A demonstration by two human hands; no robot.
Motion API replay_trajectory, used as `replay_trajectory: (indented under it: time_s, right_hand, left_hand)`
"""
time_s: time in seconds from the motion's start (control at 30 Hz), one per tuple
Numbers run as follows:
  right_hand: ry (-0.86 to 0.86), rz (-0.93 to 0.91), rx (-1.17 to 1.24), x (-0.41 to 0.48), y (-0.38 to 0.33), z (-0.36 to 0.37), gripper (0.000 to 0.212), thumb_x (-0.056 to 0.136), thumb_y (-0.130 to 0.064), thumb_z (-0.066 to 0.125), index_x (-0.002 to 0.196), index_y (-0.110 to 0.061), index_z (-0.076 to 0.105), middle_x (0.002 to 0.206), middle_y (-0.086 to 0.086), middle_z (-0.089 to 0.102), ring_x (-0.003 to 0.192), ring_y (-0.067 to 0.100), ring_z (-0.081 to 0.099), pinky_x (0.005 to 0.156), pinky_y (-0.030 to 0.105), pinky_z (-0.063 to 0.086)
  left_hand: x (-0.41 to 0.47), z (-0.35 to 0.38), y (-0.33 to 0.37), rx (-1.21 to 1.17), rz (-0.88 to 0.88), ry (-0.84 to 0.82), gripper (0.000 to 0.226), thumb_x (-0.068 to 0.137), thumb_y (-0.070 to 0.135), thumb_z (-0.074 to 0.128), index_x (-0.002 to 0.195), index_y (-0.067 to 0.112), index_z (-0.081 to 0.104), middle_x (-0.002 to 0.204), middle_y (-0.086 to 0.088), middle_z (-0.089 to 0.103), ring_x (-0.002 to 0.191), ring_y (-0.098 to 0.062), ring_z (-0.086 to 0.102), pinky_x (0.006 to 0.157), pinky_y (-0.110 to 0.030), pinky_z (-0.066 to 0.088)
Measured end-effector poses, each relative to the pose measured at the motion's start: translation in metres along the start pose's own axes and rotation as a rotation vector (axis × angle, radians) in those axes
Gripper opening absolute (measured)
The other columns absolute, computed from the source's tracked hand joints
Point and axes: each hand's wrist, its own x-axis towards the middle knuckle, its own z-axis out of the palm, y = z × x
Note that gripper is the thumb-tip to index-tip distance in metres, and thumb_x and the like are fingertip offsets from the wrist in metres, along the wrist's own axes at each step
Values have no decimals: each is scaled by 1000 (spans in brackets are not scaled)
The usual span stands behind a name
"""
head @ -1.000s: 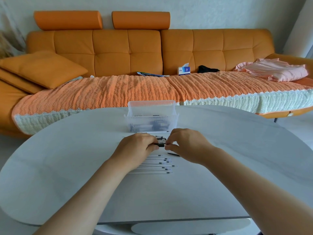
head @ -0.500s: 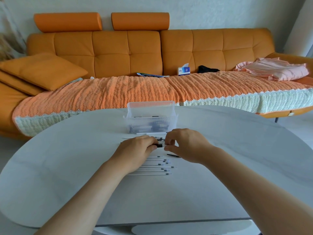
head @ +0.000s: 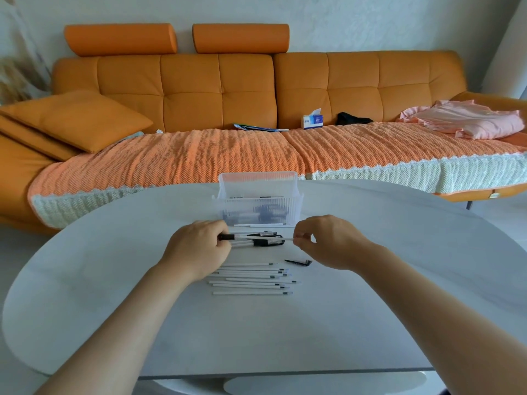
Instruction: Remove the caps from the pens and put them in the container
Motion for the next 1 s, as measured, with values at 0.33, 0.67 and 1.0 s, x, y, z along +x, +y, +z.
replay_trajectory:
  time_s: [0.33,0.67,1.0]
  right_hand:
    - [13,-14,30,6,-11,10,19,97,-43,53,94,-30,67,91,-12,70,85,13,62,74,32,52]
    - [107,-105,66,9,-28,18,15,94,-45,59,95,-32,67,93,-12,67,83,11,60,73,33,51]
    - [42,103,18,3,2,8,14,92,-39,65,104,-35,71,104,-15,63,91,9,57,71,25,42]
  left_hand:
    - [-1,3,6,-51,146,237,9,86,20,58,90,27,64,90,13,62,80,-14,57,62,-27,40]
    - [2,19,23,-51,345,213,7,80,24,71,86,28,72,78,11,66,76,-17,62,61,-28,47]
    - [3,24,26,-20,240,74,14,92,34,57,98,33,70,93,12,62,85,-15,59,63,-26,36]
